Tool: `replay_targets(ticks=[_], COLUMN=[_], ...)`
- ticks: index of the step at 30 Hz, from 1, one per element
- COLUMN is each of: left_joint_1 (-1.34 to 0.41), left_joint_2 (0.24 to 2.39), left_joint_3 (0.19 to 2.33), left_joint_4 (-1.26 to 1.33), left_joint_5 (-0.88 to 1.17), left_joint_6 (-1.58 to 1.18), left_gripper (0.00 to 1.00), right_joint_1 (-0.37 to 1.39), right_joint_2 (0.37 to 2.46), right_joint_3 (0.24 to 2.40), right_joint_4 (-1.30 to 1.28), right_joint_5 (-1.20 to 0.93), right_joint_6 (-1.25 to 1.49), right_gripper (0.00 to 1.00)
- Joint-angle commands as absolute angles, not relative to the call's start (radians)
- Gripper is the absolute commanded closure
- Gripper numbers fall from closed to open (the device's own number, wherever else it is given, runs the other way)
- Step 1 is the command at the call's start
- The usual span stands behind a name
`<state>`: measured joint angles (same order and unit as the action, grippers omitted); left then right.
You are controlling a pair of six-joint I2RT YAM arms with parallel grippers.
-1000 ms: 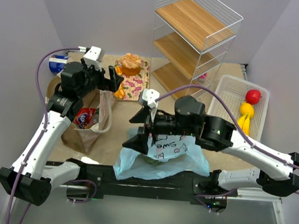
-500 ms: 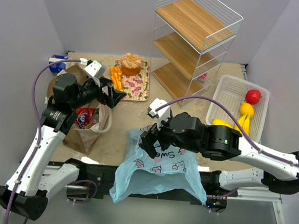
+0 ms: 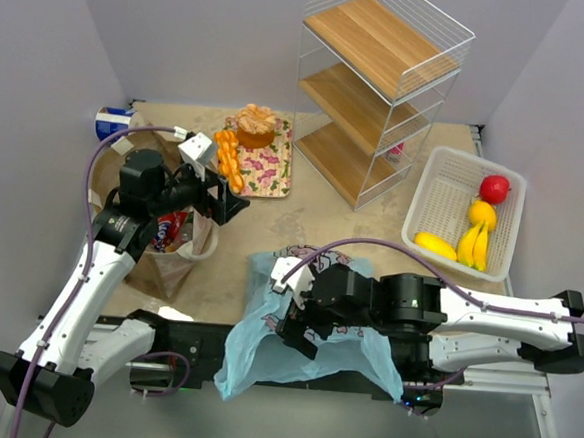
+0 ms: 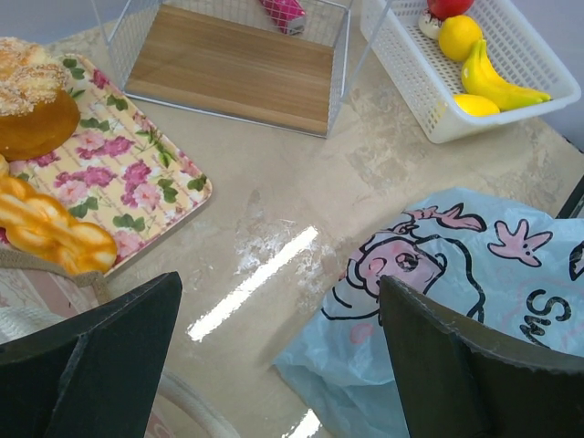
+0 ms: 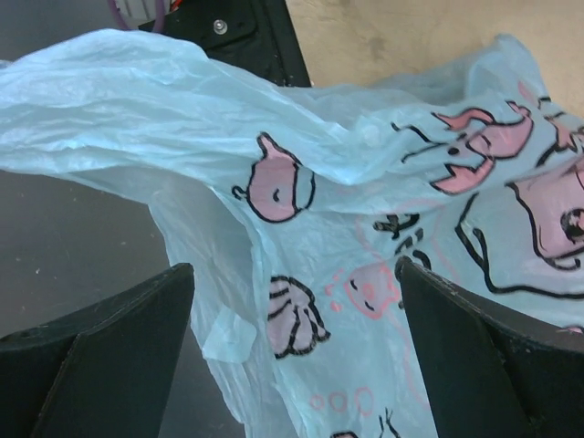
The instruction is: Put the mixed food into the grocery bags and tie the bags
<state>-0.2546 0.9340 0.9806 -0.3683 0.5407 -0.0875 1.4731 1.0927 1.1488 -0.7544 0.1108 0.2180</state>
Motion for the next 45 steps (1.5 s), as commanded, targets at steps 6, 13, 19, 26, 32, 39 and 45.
replay_targets(ticks=[6, 13, 19, 26, 32, 39, 45], left_joint_1=[-0.25, -0.25, -0.252, -0.253, -0.291, -0.485, -0.505], left_joint_2=[0.931, 0.896, 0.893, 0.859, 0.802, 0.795, 0.833], left_joint_3=[1.028, 1.071, 1.14, 1.134, 1.065, 0.999, 0.951], left_joint_4=[-0.449, -0.525, -0.594, -0.569, -0.391, -0.23, -0.117], left_joint_5=[0.577, 0.604, 0.684, 0.894, 1.071, 0.93, 0.835], left_joint_6=[-0.052, -0.057, -0.04, -0.055, -0.164, -0.235, -0.253], left_gripper=[0.07, 0.08, 0.1, 0.11, 0.11, 0.1, 0.11], right_joint_1=[1.496, 1.494, 1.378, 1.021, 0.907, 0.838, 0.831], right_joint_2=[1.199, 1.265, 1.316, 1.314, 1.414, 1.482, 1.471], right_joint_3=[1.129, 1.199, 1.333, 1.302, 1.364, 1.408, 1.401], right_joint_4=[-0.658, -0.712, -0.769, -0.575, -0.545, -0.549, -0.551], right_joint_5=[0.152, 0.424, 0.563, 0.255, 0.086, -0.017, -0.038], right_joint_6=[0.195, 0.267, 0.226, 0.06, 0.008, 0.006, 0.006], right_gripper=[0.08, 0.65, 1.0, 1.0, 1.0, 1.0, 1.0])
